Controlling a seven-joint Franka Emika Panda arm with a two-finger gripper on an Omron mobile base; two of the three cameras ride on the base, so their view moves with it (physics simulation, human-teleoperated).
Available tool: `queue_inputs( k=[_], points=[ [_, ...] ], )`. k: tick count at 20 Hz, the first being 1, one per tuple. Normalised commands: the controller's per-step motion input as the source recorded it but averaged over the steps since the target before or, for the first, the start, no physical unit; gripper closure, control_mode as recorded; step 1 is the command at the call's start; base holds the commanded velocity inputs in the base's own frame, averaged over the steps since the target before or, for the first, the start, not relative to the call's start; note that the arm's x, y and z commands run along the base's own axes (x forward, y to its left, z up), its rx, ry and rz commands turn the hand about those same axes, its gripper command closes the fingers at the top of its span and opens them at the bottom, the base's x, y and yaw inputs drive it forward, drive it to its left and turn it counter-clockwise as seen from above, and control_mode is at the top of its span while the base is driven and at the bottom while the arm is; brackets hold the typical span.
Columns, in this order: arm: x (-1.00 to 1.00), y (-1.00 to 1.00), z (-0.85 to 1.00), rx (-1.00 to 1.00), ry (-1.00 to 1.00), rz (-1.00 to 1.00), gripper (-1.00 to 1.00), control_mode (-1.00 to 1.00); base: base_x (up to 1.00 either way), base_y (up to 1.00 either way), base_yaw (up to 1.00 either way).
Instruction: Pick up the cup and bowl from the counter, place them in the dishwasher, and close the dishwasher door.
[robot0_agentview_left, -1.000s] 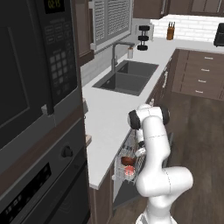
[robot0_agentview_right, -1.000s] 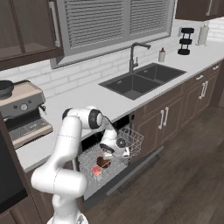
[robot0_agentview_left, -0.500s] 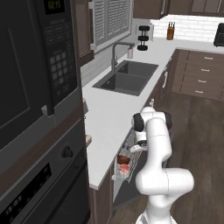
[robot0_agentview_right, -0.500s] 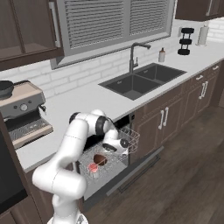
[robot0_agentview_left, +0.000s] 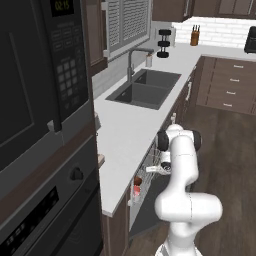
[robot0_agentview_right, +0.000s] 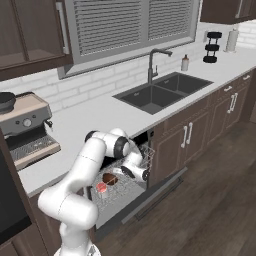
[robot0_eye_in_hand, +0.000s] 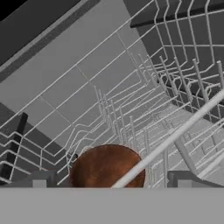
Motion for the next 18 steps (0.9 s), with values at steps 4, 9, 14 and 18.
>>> queue_inputs(
  k=[4,9,14,18],
  points=[
    [-0.14,-0.11,0.81,0.24,-0.01,0.0,-1.0,-1.0,0.0,0.0,0.0],
    [-0.38,-0.36,1.0,0.04,0.01,-0.05,-1.0,-1.0,0.0,0.0,0.0],
    [-0.78,-0.47,0.9,0.0,0.12,-0.05,-1.0,-1.0,0.0,0.0,0.0],
    [-1.0,-0.76,0.48,0.1,0.16,-0.05,-1.0,-1.0,0.0,0.0,0.0]
  ],
)
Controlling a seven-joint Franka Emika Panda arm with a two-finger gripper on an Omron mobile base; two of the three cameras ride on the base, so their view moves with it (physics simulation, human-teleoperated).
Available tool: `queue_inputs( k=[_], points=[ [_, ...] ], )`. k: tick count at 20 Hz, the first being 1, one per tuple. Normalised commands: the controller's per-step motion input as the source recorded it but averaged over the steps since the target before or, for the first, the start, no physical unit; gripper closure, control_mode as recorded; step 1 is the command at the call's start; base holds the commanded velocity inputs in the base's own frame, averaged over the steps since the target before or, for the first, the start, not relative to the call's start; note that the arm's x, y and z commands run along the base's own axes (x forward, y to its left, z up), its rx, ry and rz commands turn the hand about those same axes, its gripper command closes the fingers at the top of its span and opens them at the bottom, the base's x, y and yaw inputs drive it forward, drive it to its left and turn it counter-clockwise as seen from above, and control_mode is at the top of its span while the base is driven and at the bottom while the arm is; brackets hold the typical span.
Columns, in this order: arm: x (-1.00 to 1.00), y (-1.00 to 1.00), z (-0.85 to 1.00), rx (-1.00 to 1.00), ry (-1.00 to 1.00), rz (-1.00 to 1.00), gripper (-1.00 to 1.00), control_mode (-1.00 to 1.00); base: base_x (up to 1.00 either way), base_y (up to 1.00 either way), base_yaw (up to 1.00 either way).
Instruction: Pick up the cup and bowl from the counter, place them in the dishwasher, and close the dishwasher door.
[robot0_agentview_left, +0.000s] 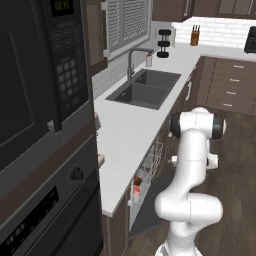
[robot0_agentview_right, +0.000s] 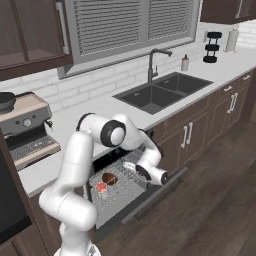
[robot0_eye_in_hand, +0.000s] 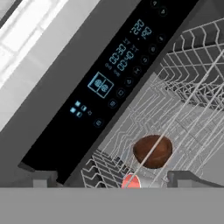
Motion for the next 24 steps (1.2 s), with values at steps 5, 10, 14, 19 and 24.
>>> queue_inputs(
  k=[5,10,14,19,24],
  points=[
    [-1.0,-0.96,0.06,0.26,0.09,-0.01,-1.0,-1.0,0.0,0.0,0.0],
    [-0.74,-1.0,-0.14,0.35,0.12,0.0,-1.0,-1.0,0.0,0.0,0.0],
    [-0.19,-0.91,-0.63,0.31,0.21,0.0,-1.0,-1.0,0.0,0.0,0.0],
    [0.0,-0.44,-1.0,0.35,0.24,0.0,-1.0,-1.0,0.0,0.0,0.0],
    [0.0,-0.15,-1.0,0.28,0.16,0.0,-1.0,-1.0,0.0,0.0,0.0]
  ],
)
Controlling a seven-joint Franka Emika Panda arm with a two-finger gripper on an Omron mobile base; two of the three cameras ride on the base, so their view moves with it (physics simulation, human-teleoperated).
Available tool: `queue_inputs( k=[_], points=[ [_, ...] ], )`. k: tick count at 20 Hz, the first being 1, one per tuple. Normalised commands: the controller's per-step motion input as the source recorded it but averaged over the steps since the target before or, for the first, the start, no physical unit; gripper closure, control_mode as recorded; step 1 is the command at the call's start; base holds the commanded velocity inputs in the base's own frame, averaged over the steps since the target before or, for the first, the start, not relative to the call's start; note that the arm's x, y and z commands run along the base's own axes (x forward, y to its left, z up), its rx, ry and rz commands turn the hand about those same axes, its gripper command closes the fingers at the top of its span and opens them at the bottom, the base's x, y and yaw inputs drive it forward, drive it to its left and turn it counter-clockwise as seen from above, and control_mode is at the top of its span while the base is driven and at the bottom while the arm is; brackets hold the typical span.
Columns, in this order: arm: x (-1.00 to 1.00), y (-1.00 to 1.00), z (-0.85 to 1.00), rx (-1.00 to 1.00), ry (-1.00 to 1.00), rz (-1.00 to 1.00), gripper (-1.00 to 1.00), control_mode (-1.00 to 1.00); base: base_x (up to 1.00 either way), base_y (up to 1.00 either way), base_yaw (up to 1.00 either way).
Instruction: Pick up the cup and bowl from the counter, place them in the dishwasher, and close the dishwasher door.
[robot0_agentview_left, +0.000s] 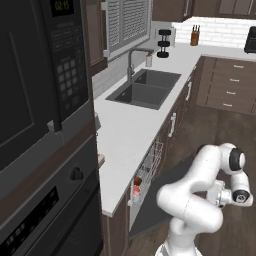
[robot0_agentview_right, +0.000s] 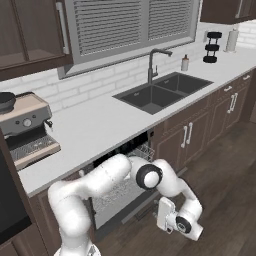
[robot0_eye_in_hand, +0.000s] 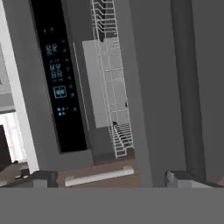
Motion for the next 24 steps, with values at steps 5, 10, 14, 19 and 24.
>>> queue_inputs(
  k=[5,10,14,19,24],
  points=[
    [0.0,0.11,-1.0,0.13,0.03,0.03,-1.0,-1.0,0.0,0.0,0.0],
    [0.17,0.54,-1.0,0.0,0.0,0.1,-1.0,-1.0,0.0,0.0,0.0],
    [0.52,0.6,-0.95,0.0,0.0,0.13,-1.0,-1.0,0.0,0.0,0.0],
    [0.69,0.78,-0.48,0.0,0.0,0.11,-1.0,-1.0,0.0,0.0,0.0],
    [0.53,1.0,-0.04,0.01,-0.1,0.11,-1.0,-1.0,0.0,0.0,0.0]
  ],
)
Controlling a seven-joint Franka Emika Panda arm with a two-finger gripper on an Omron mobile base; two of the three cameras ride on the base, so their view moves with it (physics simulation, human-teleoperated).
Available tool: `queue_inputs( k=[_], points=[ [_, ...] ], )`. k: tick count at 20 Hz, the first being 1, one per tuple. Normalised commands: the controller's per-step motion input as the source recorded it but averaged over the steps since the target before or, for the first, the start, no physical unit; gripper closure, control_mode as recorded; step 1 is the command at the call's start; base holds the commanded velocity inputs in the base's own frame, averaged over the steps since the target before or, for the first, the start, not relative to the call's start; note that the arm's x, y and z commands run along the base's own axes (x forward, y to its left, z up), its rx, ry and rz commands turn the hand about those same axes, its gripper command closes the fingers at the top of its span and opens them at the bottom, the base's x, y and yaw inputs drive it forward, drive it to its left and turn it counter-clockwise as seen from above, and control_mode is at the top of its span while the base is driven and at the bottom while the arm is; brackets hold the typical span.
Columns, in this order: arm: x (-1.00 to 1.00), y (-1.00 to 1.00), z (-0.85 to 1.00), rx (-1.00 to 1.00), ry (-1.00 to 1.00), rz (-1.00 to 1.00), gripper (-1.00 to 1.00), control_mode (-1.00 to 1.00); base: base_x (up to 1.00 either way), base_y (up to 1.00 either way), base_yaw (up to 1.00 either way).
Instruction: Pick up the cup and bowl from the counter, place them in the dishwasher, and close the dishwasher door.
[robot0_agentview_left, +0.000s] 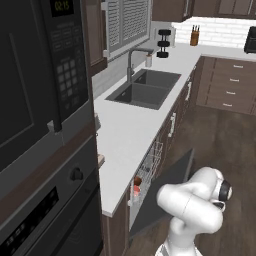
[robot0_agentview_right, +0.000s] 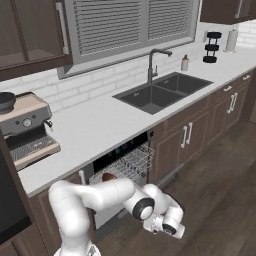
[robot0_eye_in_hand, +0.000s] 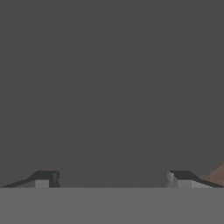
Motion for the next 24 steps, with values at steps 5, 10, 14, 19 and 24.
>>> queue_inputs(
  k=[5,10,14,19,24],
  points=[
    [0.76,1.0,0.01,0.05,-0.16,0.01,-1.0,-1.0,0.0,0.0,0.0],
    [0.88,1.0,-0.11,0.03,-0.11,-0.13,-1.0,-1.0,0.0,0.0,0.0],
    [0.85,1.0,-0.33,0.04,-0.02,-0.27,-1.0,-1.0,0.0,0.0,0.0],
    [0.96,1.0,-0.65,0.0,0.05,-0.33,-1.0,-1.0,0.0,0.0,0.0],
    [1.0,1.0,-0.81,0.0,0.2,-0.3,-1.0,-1.0,0.0,0.0,0.0]
  ],
)
